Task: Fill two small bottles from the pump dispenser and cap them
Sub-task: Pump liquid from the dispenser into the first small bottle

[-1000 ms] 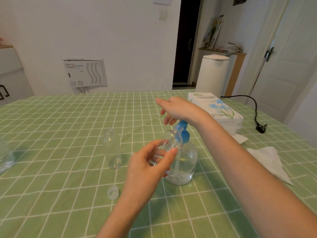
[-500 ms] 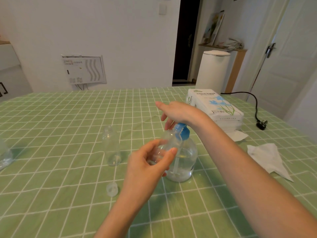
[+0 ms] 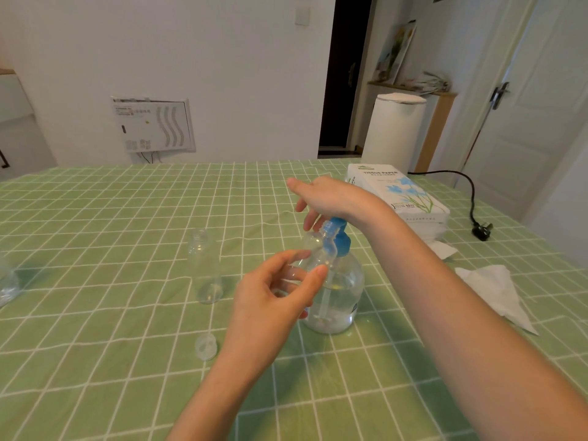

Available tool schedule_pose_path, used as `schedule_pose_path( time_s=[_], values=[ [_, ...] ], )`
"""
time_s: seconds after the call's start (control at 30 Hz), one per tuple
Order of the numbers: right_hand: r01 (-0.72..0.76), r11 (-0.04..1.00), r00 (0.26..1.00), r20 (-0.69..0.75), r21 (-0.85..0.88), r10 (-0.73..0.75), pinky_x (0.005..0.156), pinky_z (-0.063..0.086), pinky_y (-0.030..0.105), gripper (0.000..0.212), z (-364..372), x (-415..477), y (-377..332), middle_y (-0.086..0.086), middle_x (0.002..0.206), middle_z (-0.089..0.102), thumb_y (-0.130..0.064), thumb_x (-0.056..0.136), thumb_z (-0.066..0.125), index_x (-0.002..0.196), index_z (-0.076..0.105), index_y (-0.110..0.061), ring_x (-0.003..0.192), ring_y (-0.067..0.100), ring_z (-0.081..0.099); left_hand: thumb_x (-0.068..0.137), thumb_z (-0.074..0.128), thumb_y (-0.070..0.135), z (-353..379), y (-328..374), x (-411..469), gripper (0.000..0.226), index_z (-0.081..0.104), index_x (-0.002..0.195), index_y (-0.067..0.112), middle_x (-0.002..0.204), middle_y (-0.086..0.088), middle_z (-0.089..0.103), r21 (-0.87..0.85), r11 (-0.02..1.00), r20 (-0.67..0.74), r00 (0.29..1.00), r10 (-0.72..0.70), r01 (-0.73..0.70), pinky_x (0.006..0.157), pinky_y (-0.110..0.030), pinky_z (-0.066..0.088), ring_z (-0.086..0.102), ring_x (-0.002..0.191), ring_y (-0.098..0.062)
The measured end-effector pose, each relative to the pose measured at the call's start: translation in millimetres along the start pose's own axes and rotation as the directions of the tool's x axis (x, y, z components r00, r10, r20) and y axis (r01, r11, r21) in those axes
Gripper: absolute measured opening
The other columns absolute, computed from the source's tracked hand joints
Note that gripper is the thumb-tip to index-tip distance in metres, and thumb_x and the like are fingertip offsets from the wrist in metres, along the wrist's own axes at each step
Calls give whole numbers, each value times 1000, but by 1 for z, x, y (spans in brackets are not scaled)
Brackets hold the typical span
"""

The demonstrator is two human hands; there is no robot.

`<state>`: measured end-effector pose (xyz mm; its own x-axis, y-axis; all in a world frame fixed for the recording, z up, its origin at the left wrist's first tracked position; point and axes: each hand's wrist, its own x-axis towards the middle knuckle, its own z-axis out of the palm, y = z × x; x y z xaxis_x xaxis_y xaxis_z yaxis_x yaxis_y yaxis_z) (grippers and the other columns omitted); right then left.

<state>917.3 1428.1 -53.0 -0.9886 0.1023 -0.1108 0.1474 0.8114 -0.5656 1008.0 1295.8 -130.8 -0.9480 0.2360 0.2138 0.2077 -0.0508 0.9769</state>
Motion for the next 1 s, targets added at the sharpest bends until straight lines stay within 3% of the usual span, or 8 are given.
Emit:
schedule_pose_path(
  time_s=[0.17,0.3,0.43,0.63,1.0],
  values=[
    [8,1000,1000,-13,-16,-8,82,44,35,63,-1,0,-1,15,102,70,-53,98,27,108,65,-4,100,29,64,69,71,34,-1,1,1,25,69,94,29,71,-2,68,-9,1000,6,1000,2,-2,49,-15,48,62,58,-12],
    [1,998,1000,0,-63,-1,79,42,34,62,2,1,0,15,106,69,-52,99,28,109,65,-3,103,30,63,56,65,52,-1,-1,0,44,68,94,31,70,4,69,-8,1000,5,1000,11,-11,51,-16,49,63,58,-11],
    [-32,997,999,12,-70,33,73,41,33,62,6,1,7,13,106,68,-53,98,29,109,65,-5,102,29,62,55,66,53,0,-5,0,39,69,89,34,71,1,69,-15,1000,21,1000,1,-1,51,-15,49,61,56,-7],
    [-5,1000,999,51,-26,6,93,48,40,60,8,4,8,15,99,71,-53,98,31,111,64,-5,97,30,65,57,67,51,2,-9,-1,39,68,91,33,77,-3,70,-8,1000,3,1000,-11,11,51,-17,50,60,59,-10],
    [7,1000,1000,22,16,-7,90,49,40,61,8,3,2,15,96,71,-55,97,30,106,64,-5,96,31,66,56,65,53,-4,-3,-1,43,68,94,33,78,-2,70,35,999,2,1000,12,-12,51,-15,49,64,62,-18]
  ],
)
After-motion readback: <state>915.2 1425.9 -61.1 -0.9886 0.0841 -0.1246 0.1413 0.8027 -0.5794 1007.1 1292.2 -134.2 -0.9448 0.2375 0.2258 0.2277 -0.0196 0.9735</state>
